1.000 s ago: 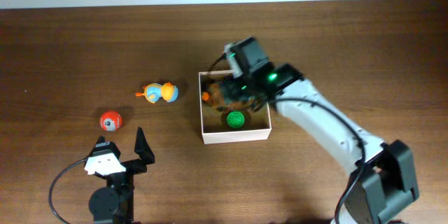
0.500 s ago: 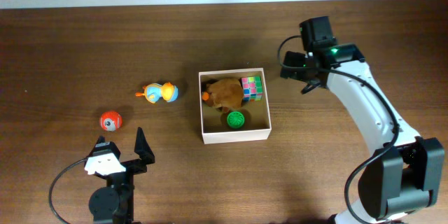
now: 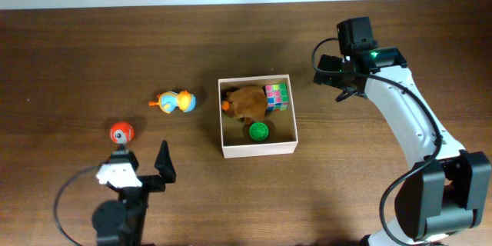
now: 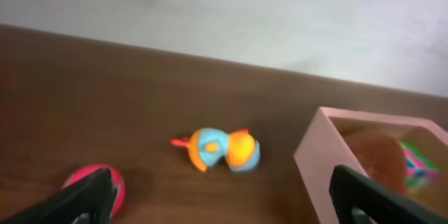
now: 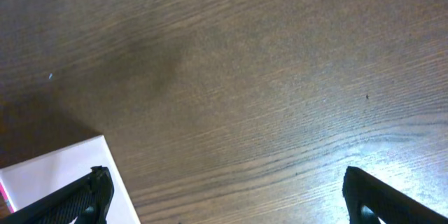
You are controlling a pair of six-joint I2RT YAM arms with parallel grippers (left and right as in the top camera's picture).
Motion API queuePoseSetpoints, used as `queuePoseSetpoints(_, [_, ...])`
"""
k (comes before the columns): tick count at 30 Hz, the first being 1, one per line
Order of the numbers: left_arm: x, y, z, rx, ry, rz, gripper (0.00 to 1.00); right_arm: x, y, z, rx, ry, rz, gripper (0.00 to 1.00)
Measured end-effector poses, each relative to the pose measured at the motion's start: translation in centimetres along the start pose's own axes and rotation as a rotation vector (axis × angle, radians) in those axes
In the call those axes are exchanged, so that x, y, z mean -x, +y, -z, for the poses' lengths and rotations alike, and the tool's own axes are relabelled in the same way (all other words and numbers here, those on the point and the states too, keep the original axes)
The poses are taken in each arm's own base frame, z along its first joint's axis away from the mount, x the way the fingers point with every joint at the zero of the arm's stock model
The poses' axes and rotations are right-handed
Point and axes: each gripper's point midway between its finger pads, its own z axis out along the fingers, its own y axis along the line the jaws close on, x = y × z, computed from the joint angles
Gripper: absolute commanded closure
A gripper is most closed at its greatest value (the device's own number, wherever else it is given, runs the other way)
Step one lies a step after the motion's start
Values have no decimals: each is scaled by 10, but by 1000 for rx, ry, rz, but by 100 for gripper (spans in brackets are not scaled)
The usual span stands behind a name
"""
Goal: Pack container
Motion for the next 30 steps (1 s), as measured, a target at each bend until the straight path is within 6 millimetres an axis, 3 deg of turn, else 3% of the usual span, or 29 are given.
queuePoseSetpoints(7, [71,-15,-11,21,277,-26,1,1,0,0,-2,-4,-2,1])
queuePoseSetpoints(13, [84,-15,-45,58,607,-8,1,1,-1,0,-5,-6,-2,1])
queuePoseSetpoints(14, [84,-15,-60,59,665,-1,1,1,-1,0,-5,-5,-2,1])
queuePoseSetpoints(19, [64,-22,-95,-7,778,44,1,1,-1,0,-5,-5,-2,1])
queuePoseSetpoints(24, [28,-25,-120,-55,876,88,1,1,-1,0,-5,-5,-2,1])
queuePoseSetpoints(30, [-21,-14,-148,-43,990,116,1,1,-1,0,-5,-5,-2,1])
